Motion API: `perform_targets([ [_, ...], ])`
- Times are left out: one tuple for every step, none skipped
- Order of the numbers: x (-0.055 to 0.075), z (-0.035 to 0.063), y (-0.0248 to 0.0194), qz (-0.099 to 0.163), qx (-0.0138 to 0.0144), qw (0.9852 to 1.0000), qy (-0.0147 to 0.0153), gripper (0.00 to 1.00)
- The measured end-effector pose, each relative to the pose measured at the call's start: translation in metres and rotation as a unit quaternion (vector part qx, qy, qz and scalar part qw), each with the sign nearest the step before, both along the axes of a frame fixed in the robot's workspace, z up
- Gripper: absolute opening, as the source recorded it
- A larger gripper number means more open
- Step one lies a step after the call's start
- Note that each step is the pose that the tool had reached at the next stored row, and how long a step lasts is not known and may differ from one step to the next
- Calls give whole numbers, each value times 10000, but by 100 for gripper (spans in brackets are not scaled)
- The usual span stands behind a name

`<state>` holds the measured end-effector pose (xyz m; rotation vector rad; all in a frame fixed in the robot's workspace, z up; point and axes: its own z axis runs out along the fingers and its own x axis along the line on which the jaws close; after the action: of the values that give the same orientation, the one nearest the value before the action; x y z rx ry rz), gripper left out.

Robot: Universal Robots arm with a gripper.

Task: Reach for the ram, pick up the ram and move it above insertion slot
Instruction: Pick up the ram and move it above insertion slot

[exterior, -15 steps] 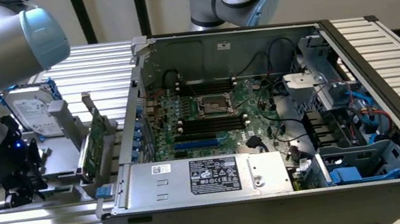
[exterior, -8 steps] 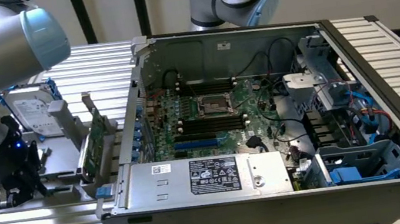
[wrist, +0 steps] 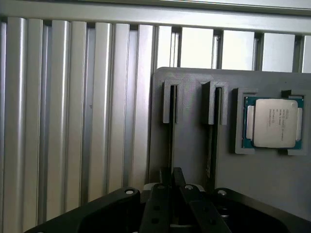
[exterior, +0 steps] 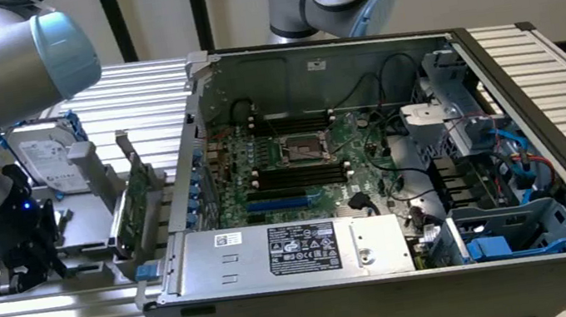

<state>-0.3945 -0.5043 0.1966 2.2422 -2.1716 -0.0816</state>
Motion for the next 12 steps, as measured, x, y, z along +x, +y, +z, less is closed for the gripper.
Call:
perform_targets([
  [0, 0, 0, -17, 0, 10000, 1, 14],
  [1, 0, 0, -23, 0, 10000, 1, 14],
  [1, 0, 0, -23, 0, 10000, 1, 14],
  [1, 0, 0, -23, 1, 10000, 1, 14],
  [0, 0, 0, -24, 0, 10000, 2, 14],
  [1, 0, 0, -23, 1, 10000, 1, 14],
  [1, 0, 0, -24, 1, 10000, 1, 14],
  [1, 0, 0, -23, 1, 10000, 1, 14],
  [1, 0, 1, -24, 1, 10000, 1, 14],
  [1, 1, 0, -24, 1, 10000, 1, 14],
  [1, 5, 1, -24, 1, 10000, 1, 14],
  [1, 14, 1, -24, 0, 10000, 2, 14],
])
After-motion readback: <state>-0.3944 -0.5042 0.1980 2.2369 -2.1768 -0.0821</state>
